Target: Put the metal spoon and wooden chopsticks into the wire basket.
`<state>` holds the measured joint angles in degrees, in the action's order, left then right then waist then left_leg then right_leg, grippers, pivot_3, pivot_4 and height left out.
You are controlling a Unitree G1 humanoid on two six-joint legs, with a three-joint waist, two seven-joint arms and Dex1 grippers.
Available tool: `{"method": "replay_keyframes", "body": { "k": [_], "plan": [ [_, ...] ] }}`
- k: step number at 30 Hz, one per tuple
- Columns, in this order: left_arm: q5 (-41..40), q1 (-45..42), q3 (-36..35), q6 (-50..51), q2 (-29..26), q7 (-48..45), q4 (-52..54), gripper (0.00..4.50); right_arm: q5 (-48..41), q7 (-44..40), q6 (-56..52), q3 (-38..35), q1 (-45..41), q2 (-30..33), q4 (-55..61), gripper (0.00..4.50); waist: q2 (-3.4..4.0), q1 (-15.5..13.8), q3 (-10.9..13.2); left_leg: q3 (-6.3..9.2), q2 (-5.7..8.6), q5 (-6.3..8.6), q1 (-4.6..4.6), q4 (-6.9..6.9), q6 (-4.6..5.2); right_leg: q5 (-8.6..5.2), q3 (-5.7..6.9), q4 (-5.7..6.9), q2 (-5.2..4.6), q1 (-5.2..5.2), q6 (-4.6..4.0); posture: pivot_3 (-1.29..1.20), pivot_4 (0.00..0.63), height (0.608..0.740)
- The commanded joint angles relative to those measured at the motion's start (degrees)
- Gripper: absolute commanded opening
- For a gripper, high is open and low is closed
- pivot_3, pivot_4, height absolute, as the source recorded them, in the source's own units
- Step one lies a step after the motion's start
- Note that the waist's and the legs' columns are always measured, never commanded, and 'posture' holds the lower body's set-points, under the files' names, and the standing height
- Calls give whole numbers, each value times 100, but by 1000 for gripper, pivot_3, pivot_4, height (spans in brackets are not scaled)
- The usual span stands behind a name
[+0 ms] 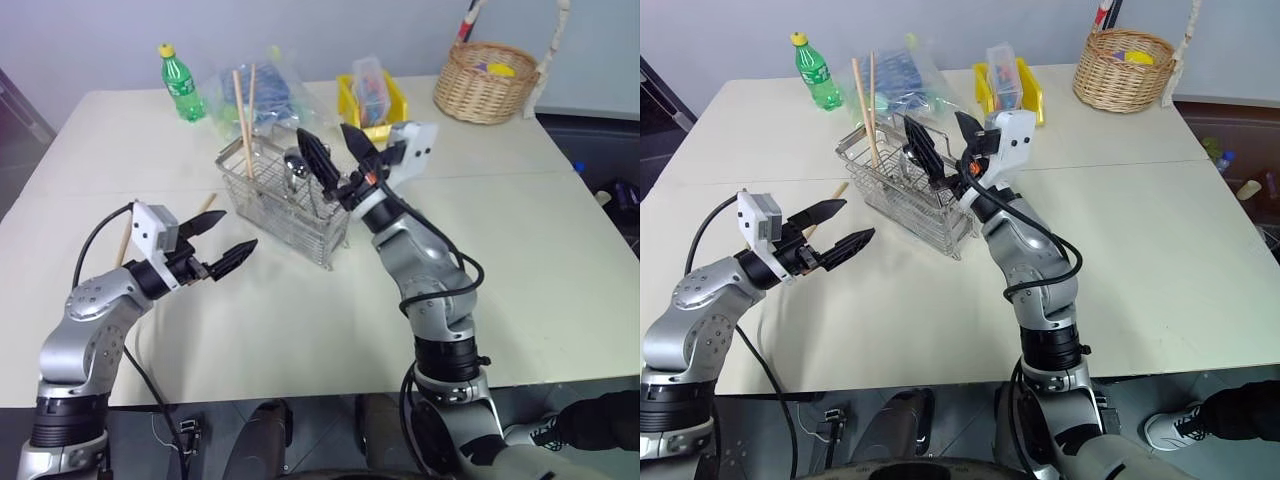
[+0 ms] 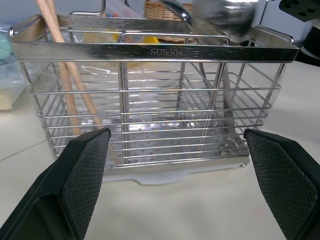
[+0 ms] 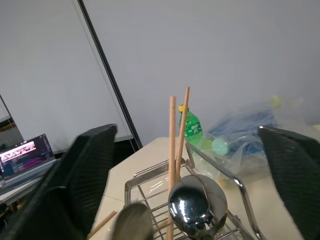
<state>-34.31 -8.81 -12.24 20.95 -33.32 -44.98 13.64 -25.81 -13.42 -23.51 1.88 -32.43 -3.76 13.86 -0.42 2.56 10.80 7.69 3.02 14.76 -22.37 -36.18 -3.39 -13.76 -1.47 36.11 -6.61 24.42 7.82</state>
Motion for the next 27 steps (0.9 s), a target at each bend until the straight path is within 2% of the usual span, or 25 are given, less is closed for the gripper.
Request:
{"method": "replay_keyframes", "body": {
  "k": [1,4,14,20,27],
  "plan": [
    [22,-94,-185,-83,-50,59,-4,4500,29,-15,101,-3,-124,103,387,4462,0,-3,0,0,0,0,0,0,0,0,0,0,0,0,0,0,150,740],
    [110,-128,-266,-172,-24,203,-104,4500,-3,-89,-10,-68,-189,365,571,4462,0,-6,0,0,0,0,0,0,0,0,0,0,0,0,0,0,150,740],
    [284,64,-574,-346,209,823,-265,4500,-1165,-873,-1464,-902,88,2431,1802,4462,-5,-7,-3,-1,0,0,0,-1,1,0,1,-5,-1,-6,0,0,150,740],
    [325,378,-694,-392,451,1196,-199,4500,-2112,-1239,-2157,-1567,502,3500,2323,4462,-7,-27,-3,-3,-1,1,-1,-2,2,0,1,-8,-3,-9,0,0,150,740],
    [339,570,-692,-382,590,1314,-118,4500,-2735,-1968,-2329,-2184,1461,4498,2568,4462,-13,-141,-5,-9,0,1,-1,-7,4,0,2,-15,-6,-19,1,0,150,740]
  ]
}}
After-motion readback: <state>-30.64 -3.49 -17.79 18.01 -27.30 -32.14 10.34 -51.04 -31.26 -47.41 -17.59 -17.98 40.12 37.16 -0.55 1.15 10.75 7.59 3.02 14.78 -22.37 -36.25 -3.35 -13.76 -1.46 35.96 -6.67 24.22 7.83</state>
